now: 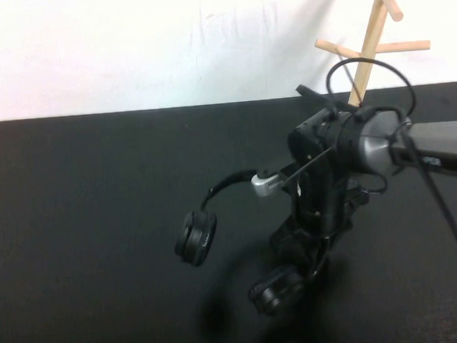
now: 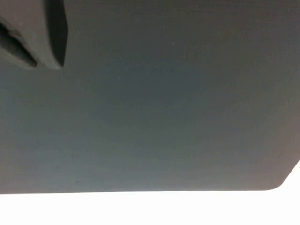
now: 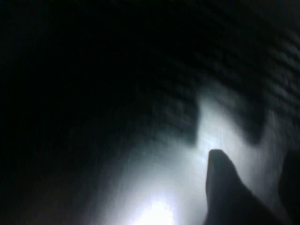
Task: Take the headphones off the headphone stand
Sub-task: Place the headphones on the table
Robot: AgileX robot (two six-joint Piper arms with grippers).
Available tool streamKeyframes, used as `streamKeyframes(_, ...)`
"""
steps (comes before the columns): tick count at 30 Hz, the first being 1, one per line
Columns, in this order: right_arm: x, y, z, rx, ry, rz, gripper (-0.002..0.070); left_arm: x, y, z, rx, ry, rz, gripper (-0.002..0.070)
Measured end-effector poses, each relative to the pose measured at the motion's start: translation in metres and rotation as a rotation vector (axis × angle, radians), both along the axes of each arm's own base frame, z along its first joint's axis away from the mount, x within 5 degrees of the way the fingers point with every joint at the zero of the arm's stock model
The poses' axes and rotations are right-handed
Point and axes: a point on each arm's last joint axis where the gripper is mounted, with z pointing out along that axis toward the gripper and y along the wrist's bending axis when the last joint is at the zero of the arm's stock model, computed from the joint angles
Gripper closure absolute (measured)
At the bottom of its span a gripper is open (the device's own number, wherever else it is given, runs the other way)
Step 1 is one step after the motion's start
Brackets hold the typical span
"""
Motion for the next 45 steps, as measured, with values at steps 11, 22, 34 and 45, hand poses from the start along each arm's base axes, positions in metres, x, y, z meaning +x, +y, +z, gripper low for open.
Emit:
streamKeyframes(11,0.007,0.0,-0.012,-0.051,-0.009,0.022,0.0585,0.0,0.0,0.0,0.0,0.0,0.0,0.0675)
streamKeyframes(22,0.003,-0.003,0.01,-0.026,-0.019,-0.057,0.0298,0.0,0.0,0.0,0.0,0.0,0.0,0.0675)
streamKeyframes(34,-0.051,0.004,0.109,-0.007,-0.076,0.017,0.0494,0.0,0.0,0.0,0.0,0.0,0.0,0.0675)
streamKeyframes(45,-0.132,-0.008,0.215,0.097,-0.251,0.065,0.0683,0.0,0.0,0.0,0.0,0.0,0.0,0.0675)
